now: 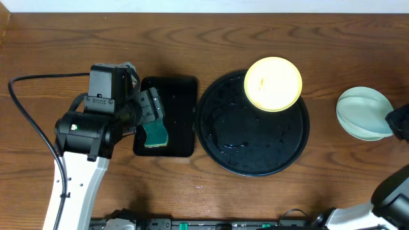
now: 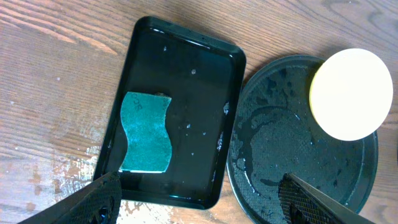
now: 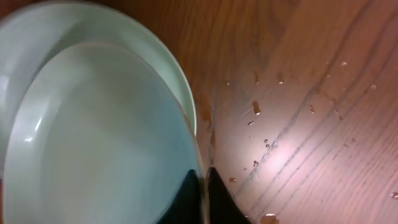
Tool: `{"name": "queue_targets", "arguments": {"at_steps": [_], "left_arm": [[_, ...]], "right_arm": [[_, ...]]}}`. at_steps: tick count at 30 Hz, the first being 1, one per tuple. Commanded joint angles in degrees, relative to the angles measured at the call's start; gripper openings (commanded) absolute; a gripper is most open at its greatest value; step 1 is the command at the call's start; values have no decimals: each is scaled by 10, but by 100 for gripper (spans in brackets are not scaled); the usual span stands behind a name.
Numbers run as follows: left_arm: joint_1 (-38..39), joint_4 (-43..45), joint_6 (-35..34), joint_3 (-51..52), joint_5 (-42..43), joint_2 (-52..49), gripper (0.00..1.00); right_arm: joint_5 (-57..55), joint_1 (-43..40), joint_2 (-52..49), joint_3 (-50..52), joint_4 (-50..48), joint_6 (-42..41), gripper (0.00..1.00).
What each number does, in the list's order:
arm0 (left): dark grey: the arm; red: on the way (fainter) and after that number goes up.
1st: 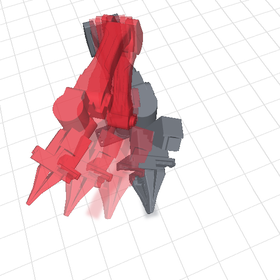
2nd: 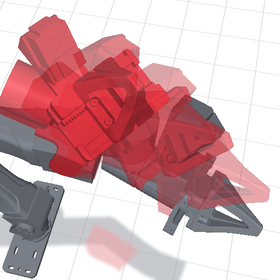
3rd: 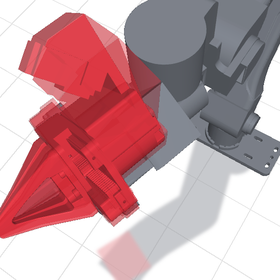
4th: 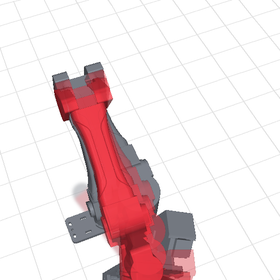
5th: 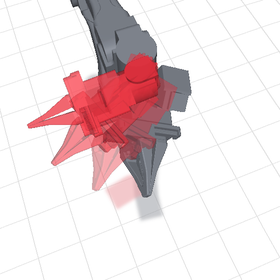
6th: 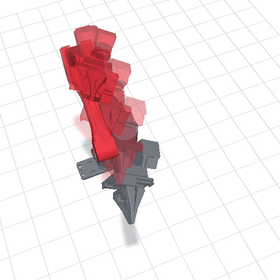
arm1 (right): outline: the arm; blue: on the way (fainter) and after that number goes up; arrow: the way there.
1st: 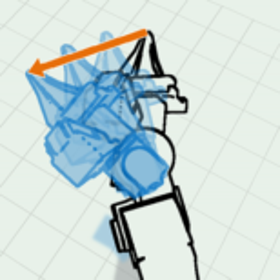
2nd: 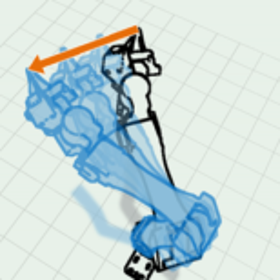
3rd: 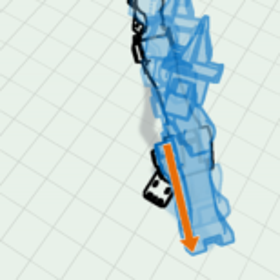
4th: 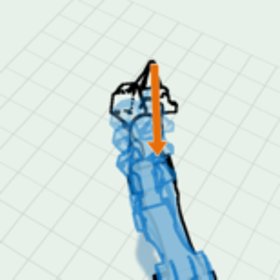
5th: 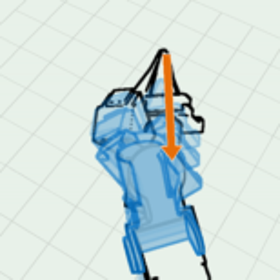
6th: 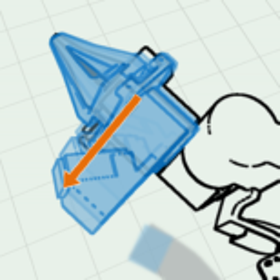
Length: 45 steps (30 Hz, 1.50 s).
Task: Clean dirty plates on tray and stack at the side
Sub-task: 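Carry the pale green plate right and stack it on the other plate, then move the right gripper back and grip the yellow plate rim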
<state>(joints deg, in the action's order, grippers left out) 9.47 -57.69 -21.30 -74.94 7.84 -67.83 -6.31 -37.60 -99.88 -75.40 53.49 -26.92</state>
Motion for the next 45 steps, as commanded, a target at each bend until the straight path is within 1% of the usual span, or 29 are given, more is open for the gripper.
{"name": "queue_targets", "arguments": {"at_steps": [1,3,6,8,11,13,15,17,21,24,27,28,30,33,34,35,36,42,45], "left_arm": [[-2,-1,3,-6,5,0,82],[-2,-1,3,-6,5,0,81],[-2,-1,3,-6,5,0,82],[-2,-1,3,-6,5,0,82],[-2,-1,3,-6,5,0,82],[-2,-1,3,-6,5,0,82],[-2,-1,3,-6,5,0,82],[-2,-1,3,-6,5,0,81],[-2,-1,3,-6,5,0,82],[-2,-1,3,-6,5,0,82],[-2,-1,3,-6,5,0,82],[-2,-1,3,-6,5,0,82],[-2,-1,3,-6,5,0,82],[-2,-1,3,-6,5,0,82],[-2,-1,3,-6,5,0,82],[-2,-1,3,-6,5,0,81],[-2,-1,3,-6,5,0,82],[-2,-1,3,-6,5,0,82],[-2,-1,3,-6,5,0,82]], "right_arm": [[-1,-1,0,-5,-4,4,22],[30,3,12,-5,-9,30,29],[117,19,43,-5,-23,94,36],[173,38,68,-5,-29,128,40],[258,91,102,-5,-36,177,43],[278,138,111,-5,-37,204,45],[271,193,109,-5,-36,228,47],[237,250,95,-5,-41,240,48],[109,340,43,-5,-78,240,47],[36,379,-16,-5,-135,240,47],[31,394,-67,-5,-182,240,44],[26,396,-94,-5,-199,233,41],[27,395,-115,-5,-209,216,38],[27,395,-134,-5,-210,201,25],[27,395,-137,-5,-209,201,13],[27,395,-137,-5,-207,200,3],[27,395,-137,-5,-205,197,1],[41,397,-89,-5,-165,186,1],[88,400,-44,-5,-131,186,1]]}}
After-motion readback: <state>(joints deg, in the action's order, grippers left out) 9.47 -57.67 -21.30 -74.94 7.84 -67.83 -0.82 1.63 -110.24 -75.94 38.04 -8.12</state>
